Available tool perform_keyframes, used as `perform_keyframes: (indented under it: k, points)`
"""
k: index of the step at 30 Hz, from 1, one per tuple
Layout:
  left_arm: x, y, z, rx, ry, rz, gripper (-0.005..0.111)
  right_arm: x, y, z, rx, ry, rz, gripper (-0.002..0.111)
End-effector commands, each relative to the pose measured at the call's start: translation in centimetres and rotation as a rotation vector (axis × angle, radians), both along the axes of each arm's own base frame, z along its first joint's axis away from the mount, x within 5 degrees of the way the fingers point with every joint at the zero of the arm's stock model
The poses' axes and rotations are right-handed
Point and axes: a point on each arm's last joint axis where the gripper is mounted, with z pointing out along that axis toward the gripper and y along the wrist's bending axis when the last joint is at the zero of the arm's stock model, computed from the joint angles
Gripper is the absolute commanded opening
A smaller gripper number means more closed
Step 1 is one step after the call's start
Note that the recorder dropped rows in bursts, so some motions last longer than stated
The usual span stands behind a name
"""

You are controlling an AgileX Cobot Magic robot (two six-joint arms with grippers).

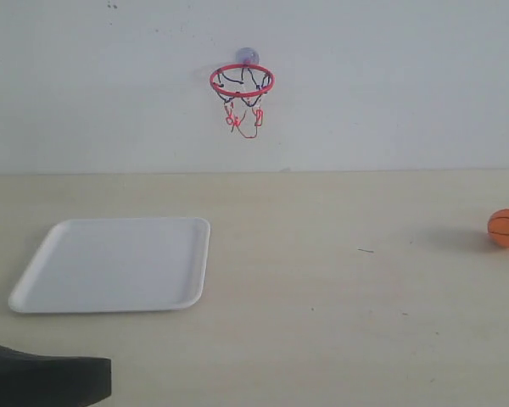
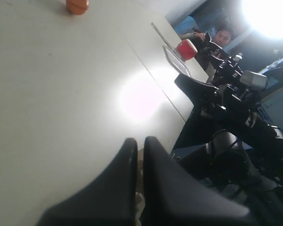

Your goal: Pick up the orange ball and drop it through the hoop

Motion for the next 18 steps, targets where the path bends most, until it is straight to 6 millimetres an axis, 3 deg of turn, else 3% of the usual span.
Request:
perform_keyframes:
  k: [1, 10, 18]
  points:
    - [-1.9, 0.1, 2.0, 0.013, -0.201, 0.005, 0.004, 0.0, 0.0, 0.2, -0.004, -0.019, -0.001, 0.000]
    - [-6.2, 0.8, 4.6, 0.132, -0.633, 0.132, 0.004, 0.0, 0.0, 0.2, -0.004, -0.019, -0.001, 0.000]
    - [-7.7, 1.3, 5.4, 0.158, -0.780, 0.235, 0.004, 0.0, 0.0, 0.2, -0.004, -0.019, -0.001, 0.000]
